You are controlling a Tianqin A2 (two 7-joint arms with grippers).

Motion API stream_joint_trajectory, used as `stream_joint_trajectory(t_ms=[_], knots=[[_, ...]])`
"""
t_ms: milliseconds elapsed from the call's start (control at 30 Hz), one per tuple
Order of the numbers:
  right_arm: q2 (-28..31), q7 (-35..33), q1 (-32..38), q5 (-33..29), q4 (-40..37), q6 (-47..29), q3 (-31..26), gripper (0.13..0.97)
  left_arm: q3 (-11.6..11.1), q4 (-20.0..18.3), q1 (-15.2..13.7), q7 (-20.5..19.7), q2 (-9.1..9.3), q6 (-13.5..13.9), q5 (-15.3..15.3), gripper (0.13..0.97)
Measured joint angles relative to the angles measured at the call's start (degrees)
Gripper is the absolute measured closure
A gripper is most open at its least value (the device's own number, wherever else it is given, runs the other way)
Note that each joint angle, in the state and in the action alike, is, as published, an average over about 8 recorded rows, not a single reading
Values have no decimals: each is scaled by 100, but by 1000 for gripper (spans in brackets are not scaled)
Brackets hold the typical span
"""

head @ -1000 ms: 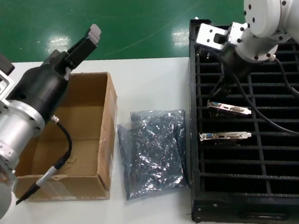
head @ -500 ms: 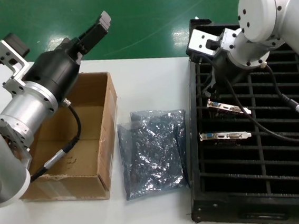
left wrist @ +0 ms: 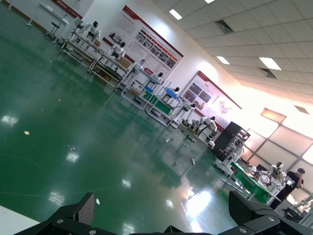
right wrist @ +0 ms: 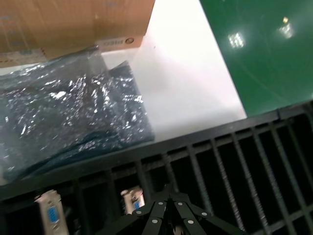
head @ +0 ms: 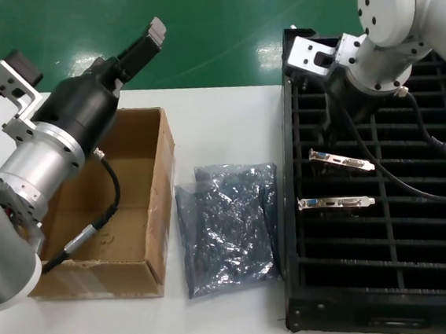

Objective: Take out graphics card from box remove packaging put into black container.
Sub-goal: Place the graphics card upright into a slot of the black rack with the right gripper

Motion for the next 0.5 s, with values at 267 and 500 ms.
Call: stream_joint_trajectory(t_ms=[267,500], knots=[[131,447,-72,-415,445,-514,219,959,93,-48,-60,-40,-34,-11,-34,132],[231,670,-228,-744,887,-782,527,960,116,-89,-71,-61,-64,2,-38,132]])
